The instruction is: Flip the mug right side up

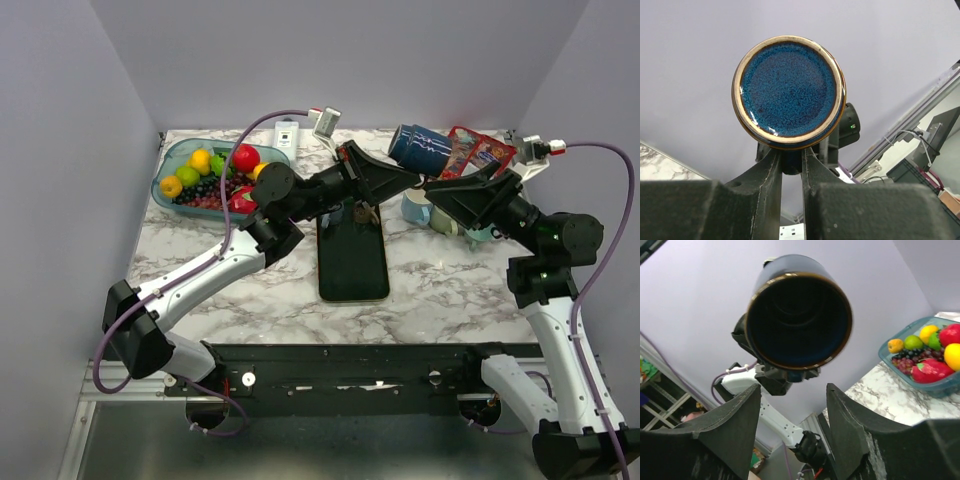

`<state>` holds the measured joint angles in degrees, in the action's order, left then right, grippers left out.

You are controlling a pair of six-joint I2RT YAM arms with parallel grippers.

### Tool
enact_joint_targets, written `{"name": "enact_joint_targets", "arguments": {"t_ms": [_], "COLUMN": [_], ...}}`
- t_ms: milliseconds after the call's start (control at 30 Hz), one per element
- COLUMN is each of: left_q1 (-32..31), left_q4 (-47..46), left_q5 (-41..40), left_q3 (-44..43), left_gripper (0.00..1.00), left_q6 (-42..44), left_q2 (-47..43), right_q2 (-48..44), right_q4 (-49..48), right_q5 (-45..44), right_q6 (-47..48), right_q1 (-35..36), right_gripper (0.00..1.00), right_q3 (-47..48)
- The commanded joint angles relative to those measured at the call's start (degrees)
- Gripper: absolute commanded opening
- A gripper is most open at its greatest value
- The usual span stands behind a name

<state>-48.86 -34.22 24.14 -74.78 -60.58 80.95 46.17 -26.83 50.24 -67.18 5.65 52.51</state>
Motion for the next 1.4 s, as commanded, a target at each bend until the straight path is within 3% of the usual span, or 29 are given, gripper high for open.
{"name": "enact_joint_targets", "arguments": {"t_ms": [0, 333, 433, 667, 833, 1067, 1200, 1367], "left_q1": [-0.7, -1.6, -1.8, -2.6, -3.1, -3.8, -4.5, -4.8], "left_q4": [-3.0, -3.4, -3.8, -4.5, -4.8, -4.8, -5.9, -9.2], "left_q5": [0.4, 0.2, 0.2, 0.6, 0.9, 1.6, 2.0, 2.6], "left_q3": [-0.5, 0.2, 0.3, 0.5, 0.3, 0.7, 1.2, 1.9], "left_gripper": [0.0, 0.0, 0.0, 0.0, 0.0, 0.0, 0.0, 0.0], "left_q6": [2.7, 3.7, 3.6, 3.2, 3.4, 3.4, 2.3, -0.6], "left_q2": [-0.1, 0.2, 0.4, 1.0, 1.3, 1.7, 2.3, 3.7], "right_q2": [0.3, 1.6, 1.9, 3.0, 4.1, 5.2, 5.9, 7.3], "right_q4": [-4.3, -2.2, -1.3, -0.2, 1.3, 0.8, -5.7, -13.7], "right_q5": [-1.5, -4.3, -4.9, -7.3, -8.6, -10.7, -11.9, -12.2], "right_q6": [-2.3, -2.3, -2.0, -1.6, -1.5, -2.6, -6.5, -10.6], "right_q1": [1.3, 2.3, 2.5, 3.1, 3.5, 3.8, 4.0, 4.4], "right_gripper": [0.62, 0.36, 0.32, 0.31, 0.4, 0.44, 0.39, 0.23], "right_q3": [2.0, 2.2, 2.1, 2.0, 2.0, 2.0, 0.4, -0.8]}}
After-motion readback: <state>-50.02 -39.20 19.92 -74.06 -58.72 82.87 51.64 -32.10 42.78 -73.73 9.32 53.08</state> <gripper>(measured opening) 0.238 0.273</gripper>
